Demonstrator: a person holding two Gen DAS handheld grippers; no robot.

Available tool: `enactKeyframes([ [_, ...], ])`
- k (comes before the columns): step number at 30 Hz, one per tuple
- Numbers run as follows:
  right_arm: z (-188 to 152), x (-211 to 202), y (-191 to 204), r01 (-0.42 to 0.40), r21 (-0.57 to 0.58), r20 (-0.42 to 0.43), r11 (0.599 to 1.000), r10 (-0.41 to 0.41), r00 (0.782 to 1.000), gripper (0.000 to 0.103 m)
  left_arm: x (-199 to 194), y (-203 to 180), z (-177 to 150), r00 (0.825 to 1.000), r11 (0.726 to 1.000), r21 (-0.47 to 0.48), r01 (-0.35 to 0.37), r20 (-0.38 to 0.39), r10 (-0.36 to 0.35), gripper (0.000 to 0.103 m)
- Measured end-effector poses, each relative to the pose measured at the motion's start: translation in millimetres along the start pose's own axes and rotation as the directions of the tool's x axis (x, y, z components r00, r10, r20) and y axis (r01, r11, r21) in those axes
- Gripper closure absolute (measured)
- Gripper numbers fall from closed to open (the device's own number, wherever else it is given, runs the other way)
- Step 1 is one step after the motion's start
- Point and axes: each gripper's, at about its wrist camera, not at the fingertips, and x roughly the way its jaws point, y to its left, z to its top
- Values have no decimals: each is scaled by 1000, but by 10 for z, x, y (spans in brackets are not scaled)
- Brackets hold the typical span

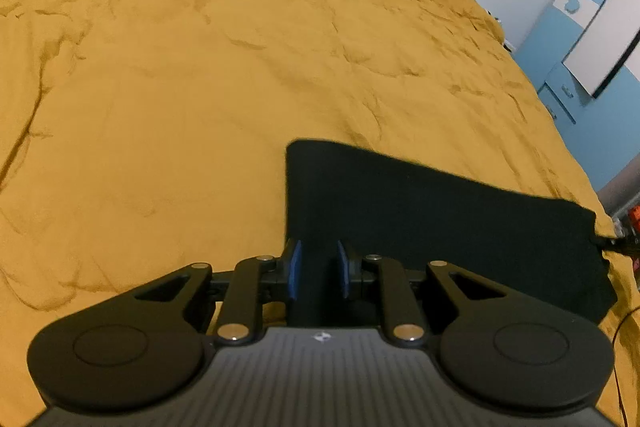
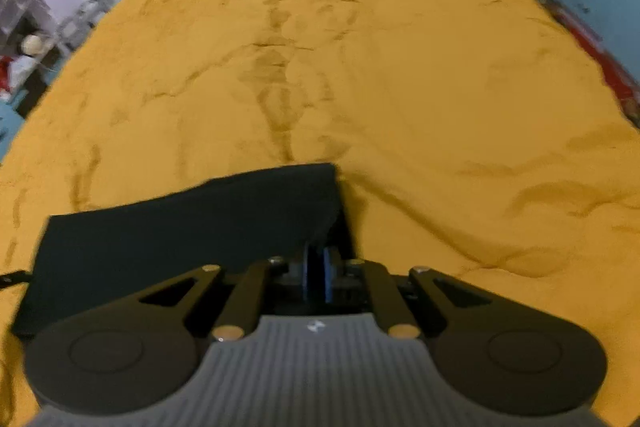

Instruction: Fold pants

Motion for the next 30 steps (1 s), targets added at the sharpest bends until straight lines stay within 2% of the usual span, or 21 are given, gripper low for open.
enactKeyframes([
  [2,16,-101,-25,25,5,19,1000,-25,1000,98,-15,6,48,1000,1000,-7,6,16,-5,81],
  [6,43,-264,203,-25,-39,89,999,28,996,96,66,-66,213,999,1000,24,11,33,-12,81],
  [9,55,-162,409,-15,-102,92,995,25,995,96,246,-169,325,999,998,65,28,31,-30,81],
  [12,60,46,435,7,-93,64,996,-1,998,96,480,-193,386,1000,996,92,-16,20,15,81],
  [14,28,162,396,56,-87,57,995,-51,997,96,614,-144,418,999,995,91,-46,8,46,85],
  [18,-30,256,270,101,-29,66,994,-99,993,96,749,-54,471,987,981,103,-163,12,163,86],
  [19,-44,222,280,102,-22,74,995,-100,992,96,715,-48,477,984,979,101,-176,11,175,86],
  [21,-94,120,352,91,-31,94,995,-88,992,96,602,-43,481,988,982,105,-154,6,154,86],
  [24,-207,-75,570,51,-65,113,997,-43,993,95,326,-85,414,992,976,173,-130,18,129,86],
  [27,-386,-203,785,-6,-79,100,997,14,995,85,29,-165,267,997,969,236,-69,-4,72,86],
  [30,-633,-298,1011,-51,-87,81,995,58,995,84,-251,-232,-1,999,961,275,-25,-24,32,86],
])
